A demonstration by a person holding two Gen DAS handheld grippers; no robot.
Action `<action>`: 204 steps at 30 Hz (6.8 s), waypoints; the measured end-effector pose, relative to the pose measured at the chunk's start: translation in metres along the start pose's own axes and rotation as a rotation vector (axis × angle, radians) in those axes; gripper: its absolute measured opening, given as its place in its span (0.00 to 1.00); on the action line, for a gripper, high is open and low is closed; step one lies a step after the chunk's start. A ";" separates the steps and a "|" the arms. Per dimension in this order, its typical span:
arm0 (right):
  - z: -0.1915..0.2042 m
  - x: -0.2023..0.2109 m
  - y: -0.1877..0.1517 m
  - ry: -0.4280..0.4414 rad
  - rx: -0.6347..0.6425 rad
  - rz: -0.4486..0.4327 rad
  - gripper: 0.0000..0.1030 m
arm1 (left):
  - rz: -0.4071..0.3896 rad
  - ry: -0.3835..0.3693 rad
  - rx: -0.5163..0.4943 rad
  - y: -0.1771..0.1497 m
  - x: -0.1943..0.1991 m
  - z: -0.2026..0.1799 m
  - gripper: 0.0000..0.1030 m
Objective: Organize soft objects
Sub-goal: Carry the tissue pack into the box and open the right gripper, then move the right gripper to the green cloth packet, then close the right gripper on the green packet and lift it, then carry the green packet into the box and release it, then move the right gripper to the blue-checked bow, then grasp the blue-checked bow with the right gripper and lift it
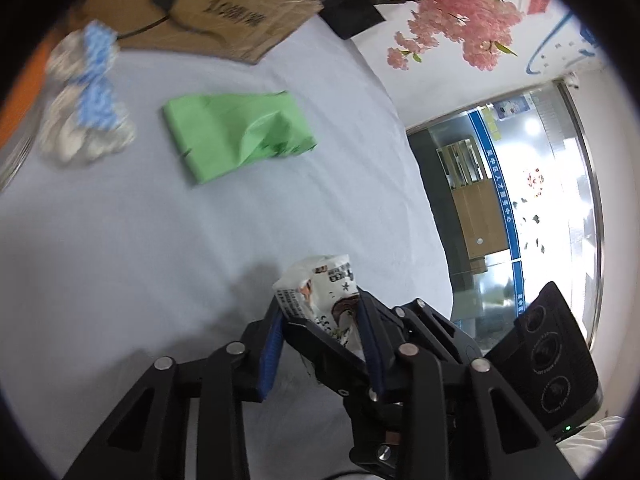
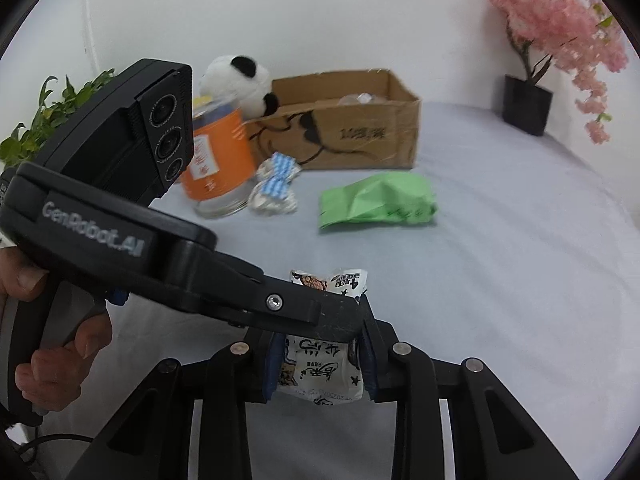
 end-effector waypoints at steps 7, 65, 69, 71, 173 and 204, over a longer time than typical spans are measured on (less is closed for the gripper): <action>-0.045 0.010 0.039 -0.106 0.026 -0.123 0.29 | -0.050 -0.033 -0.130 0.058 -0.018 -0.028 0.30; 0.011 -0.047 0.035 0.484 0.040 0.247 0.77 | -0.416 0.513 -0.098 -0.048 0.156 0.014 0.72; 0.006 -0.037 0.043 0.313 0.085 0.136 0.85 | -0.418 0.456 -0.029 -0.048 0.152 0.027 0.72; 0.001 -0.044 0.052 0.241 0.098 0.110 0.85 | -0.422 0.424 0.010 -0.049 0.150 0.033 0.72; -0.029 -0.081 0.176 0.254 0.054 -0.059 0.85 | -0.604 0.655 -0.271 0.088 0.190 -0.033 0.77; 0.038 -0.082 0.039 0.174 0.048 0.141 0.06 | -0.356 0.287 0.078 -0.033 0.136 0.040 0.77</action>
Point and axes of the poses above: each gripper's, at about its wrist camera, not at the fingertips, and x roughly against the way its jaws point, z to its left, y to its top, the point moved 5 cm from there along -x, roughly the way its jaws point, and after that the axes turned 5 degrees about -x, right-handed, at the moved point
